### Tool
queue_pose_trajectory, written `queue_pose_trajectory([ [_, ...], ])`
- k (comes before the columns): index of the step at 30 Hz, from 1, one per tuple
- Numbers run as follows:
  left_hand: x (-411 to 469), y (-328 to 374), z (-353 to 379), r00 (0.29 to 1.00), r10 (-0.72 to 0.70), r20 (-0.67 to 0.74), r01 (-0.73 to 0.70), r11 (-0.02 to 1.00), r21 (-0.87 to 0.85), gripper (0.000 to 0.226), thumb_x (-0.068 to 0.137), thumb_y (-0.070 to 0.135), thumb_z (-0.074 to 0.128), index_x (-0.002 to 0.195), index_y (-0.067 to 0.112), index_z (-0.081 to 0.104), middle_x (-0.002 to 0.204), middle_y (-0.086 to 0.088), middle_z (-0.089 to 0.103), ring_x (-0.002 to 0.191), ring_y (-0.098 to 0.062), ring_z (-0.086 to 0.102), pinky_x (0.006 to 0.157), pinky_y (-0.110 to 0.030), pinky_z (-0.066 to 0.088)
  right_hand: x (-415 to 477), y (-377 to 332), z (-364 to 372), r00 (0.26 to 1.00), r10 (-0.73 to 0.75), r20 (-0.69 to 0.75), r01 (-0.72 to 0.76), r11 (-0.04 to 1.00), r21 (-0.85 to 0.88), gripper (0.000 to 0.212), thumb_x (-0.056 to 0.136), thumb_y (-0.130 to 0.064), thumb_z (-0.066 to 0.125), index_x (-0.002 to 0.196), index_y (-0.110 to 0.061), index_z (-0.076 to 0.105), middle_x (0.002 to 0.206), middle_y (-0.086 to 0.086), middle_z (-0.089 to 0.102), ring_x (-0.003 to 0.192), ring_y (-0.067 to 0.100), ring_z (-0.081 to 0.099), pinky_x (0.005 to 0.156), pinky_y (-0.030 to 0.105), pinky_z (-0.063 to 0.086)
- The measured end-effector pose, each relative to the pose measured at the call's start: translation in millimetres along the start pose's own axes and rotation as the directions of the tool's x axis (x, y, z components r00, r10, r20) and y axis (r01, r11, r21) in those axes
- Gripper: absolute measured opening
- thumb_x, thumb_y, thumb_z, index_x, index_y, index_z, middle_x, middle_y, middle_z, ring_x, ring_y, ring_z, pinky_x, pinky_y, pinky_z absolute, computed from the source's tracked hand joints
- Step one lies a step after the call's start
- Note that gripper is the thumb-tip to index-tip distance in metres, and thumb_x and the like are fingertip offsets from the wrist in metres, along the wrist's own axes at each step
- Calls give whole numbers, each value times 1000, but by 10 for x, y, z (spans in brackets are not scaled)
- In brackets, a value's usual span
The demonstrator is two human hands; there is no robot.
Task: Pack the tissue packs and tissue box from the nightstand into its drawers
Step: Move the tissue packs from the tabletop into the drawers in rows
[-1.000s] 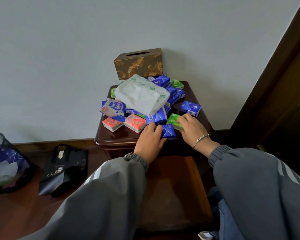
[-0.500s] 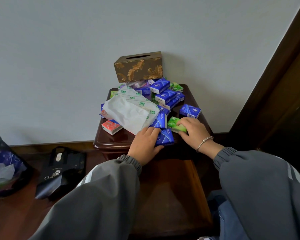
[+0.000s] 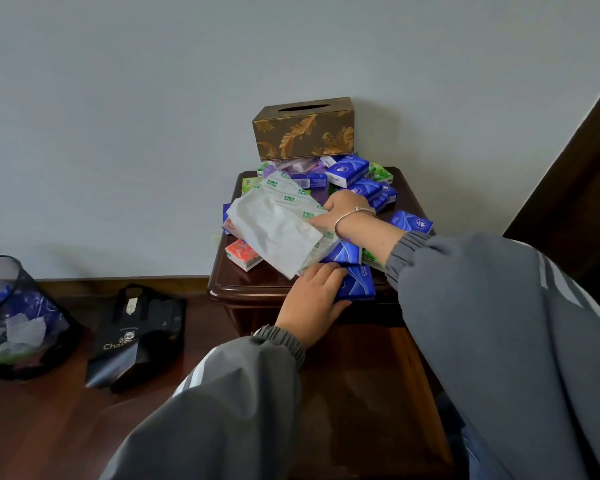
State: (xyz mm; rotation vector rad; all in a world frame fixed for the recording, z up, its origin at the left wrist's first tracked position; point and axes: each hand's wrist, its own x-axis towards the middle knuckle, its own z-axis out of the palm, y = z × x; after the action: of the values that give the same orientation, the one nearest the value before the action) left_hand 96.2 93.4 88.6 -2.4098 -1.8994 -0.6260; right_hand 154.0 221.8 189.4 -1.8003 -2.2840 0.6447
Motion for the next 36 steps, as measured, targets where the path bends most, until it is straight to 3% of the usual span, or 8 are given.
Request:
queue_pose_trajectory([
  [3, 3, -4, 21, 1000, 2, -15, -2, 1000, -3, 51, 88, 32, 61, 132, 8, 50, 135, -8, 52, 124, -28, 45, 106, -39, 36, -34, 35, 23, 995, 6, -96, 27, 941, 337, 30, 81, -30, 67, 59, -15, 53, 64, 10, 50, 78, 30, 49, 71, 36, 44],
  [6, 8, -14, 34, 1000, 5, -20, -5, 1000, -12, 50, 87, 30, 63, 130, 7, 52, 133, -9, 53, 123, -29, 47, 104, -40, 38, -101, 161, -101, 969, 44, -244, 128, 755, 643, 13, 80, -19, 68, 75, -7, 65, 84, 17, 66, 81, 27, 60, 79, 43, 51],
  [10, 10, -37, 38, 1000, -8, -22, 7, 998, -58, 51, 87, 32, 62, 131, 10, 50, 135, -6, 51, 125, -26, 44, 106, -36, 35, -59, 492, -399, 901, 270, -339, 149, 542, 827, 16, 78, -16, 68, 66, -16, 58, 64, 3, 57, 57, 14, 51, 47, 22, 43],
  [16, -51, -127, -14, 998, -9, -62, 4, 997, -83, 58, 81, 32, 69, 132, 10, 50, 131, -6, 53, 124, -26, 46, 107, -35, 34, 172, 871, -625, 877, 437, -197, -20, 443, 897, 25, 83, -22, 68, 65, -20, 50, 68, 1, 60, 54, 11, 55, 34, 16, 41],
  [22, -133, -220, -98, 995, 13, -95, -25, 991, -135, 70, 81, 27, 72, 140, 4, 42, 132, -10, 49, 122, -24, 47, 106, -31, 38, 218, 1074, -442, 908, 373, -189, -110, 650, 752, 6, 84, -24, 62, 81, -20, 63, 90, 6, 68, 70, 20, 64, 41, 21, 49],
  [26, -11, -194, -200, 988, -9, -157, -21, 983, -184, 68, 80, 20, 70, 139, 1, 41, 128, -12, 44, 119, -21, 44, 103, -21, 33, 233, 1207, -409, 935, 318, -159, -58, 578, 814, 16, 84, -6, 59, 98, -11, 64, 105, 11, 66, 77, 22, 63, 50, 22, 49],
  [29, 249, -154, -277, 995, -11, -97, -3, 989, -148, 63, 76, 19, 68, 133, 4, 44, 130, -11, 40, 120, -23, 44, 103, -26, 35, 235, 1210, -433, 947, 297, -121, -51, 511, 858, 45, 83, 1, 60, 126, -7, 52, 116, 15, 62, 83, 22, 62, 44, 16, 50],
  [36, 581, -159, -227, 975, 50, 216, -80, 988, 134, 67, 76, 45, 66, 130, 17, 37, 129, -3, 48, 118, -23, 47, 100, -35, 38, 244, 1279, -416, 950, 288, -124, -35, 491, 870, 45, 82, 3, 61, 125, -8, 53, 116, 15, 63, 72, 17, 63, 43, 14, 49],
])
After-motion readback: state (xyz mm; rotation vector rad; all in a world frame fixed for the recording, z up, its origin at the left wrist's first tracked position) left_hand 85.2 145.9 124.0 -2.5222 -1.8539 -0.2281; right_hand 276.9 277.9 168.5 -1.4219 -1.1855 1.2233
